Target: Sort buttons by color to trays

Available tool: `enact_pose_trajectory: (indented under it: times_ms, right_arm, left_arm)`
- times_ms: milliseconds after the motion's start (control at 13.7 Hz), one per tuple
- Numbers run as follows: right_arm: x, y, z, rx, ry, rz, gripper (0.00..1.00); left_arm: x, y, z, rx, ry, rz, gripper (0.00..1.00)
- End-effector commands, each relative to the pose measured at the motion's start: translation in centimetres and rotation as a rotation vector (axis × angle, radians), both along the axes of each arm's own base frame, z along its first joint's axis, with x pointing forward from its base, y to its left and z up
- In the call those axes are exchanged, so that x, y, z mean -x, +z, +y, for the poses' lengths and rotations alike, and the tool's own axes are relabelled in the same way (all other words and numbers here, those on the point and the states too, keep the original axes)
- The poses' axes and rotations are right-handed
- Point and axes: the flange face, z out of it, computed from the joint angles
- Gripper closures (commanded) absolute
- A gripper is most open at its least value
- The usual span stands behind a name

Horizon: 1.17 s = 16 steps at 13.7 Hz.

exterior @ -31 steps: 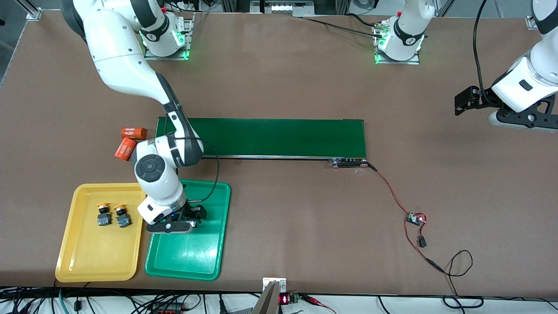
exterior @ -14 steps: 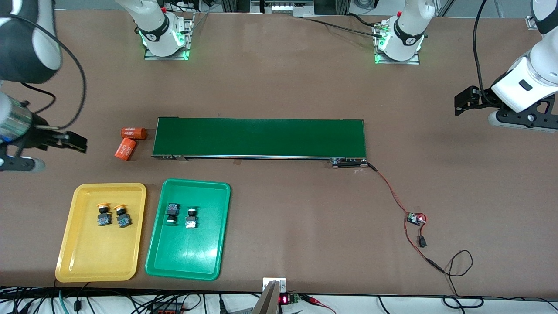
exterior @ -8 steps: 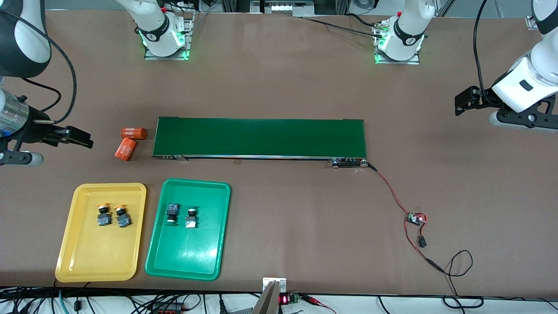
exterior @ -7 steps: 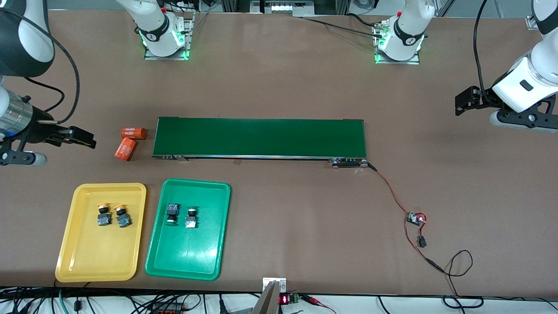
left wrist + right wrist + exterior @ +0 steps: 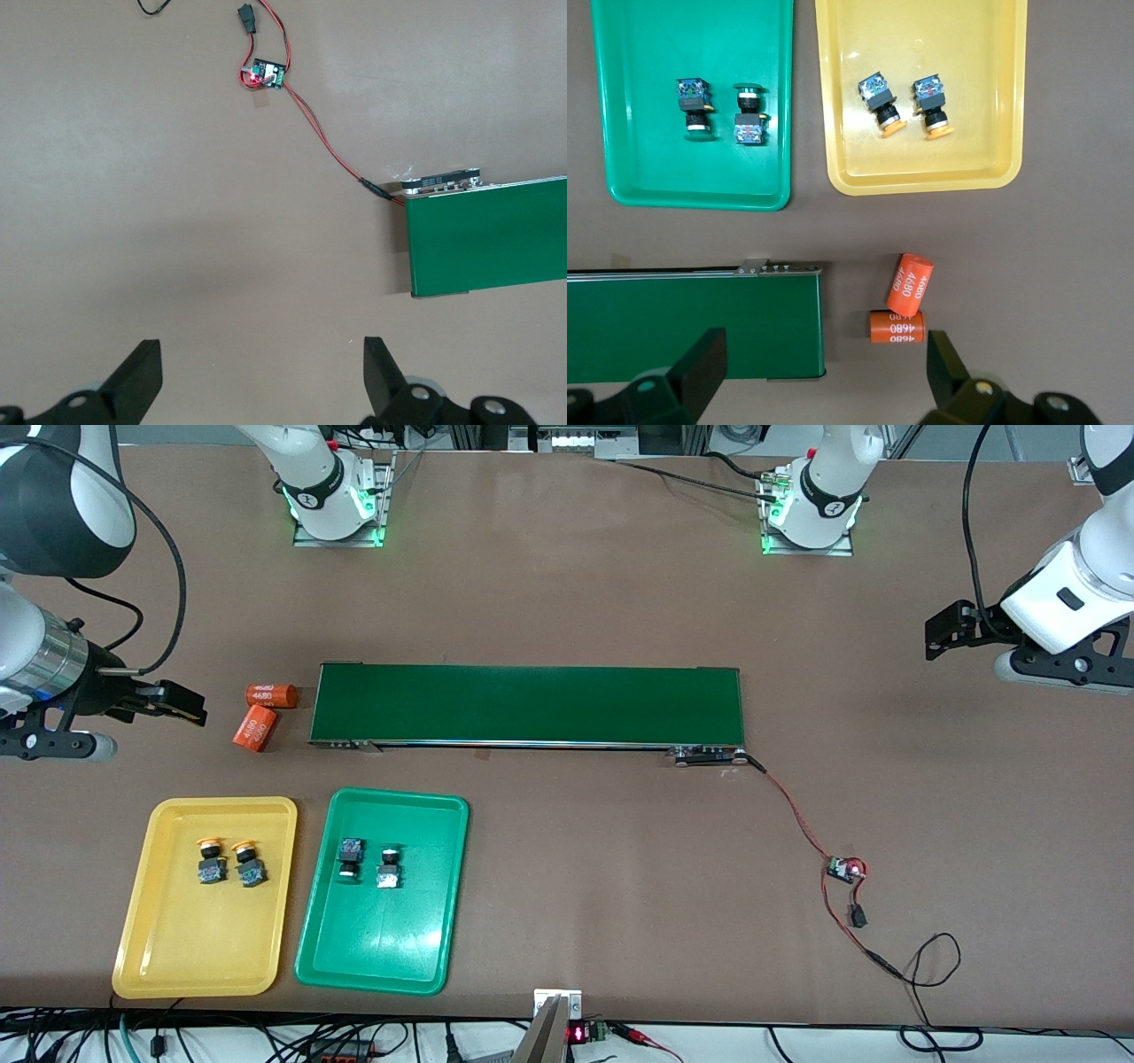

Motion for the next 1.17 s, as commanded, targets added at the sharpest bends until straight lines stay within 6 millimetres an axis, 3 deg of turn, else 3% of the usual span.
enact_pose_trajectory:
  times_ms: [0, 292, 730, 1095]
  right_arm:
    - [1.2, 0.7, 0.0, 0.022, -0.012, 0.028, 0.0]
    - [1.2, 0.7, 0.5, 0.016, -0.034, 0.031, 0.0]
    - [1.3, 0.9, 4.7, 0.008, 0.032, 0.007, 0.0]
    - [1.2, 0.9, 4.3, 0.008, 0.026, 0.007, 0.0]
  left_arm:
    - [-0.3, 0.4, 0.2, 0.001, -0.017, 0.009, 0.0]
    - [-0.3, 0.4, 0.3, 0.001, -0.016, 0.009, 0.0]
    - [-0.3, 0.4, 0.3, 0.001, -0.016, 0.009, 0.0]
    - [-0.3, 0.4, 0.3, 0.0, -0.016, 0.009, 0.0]
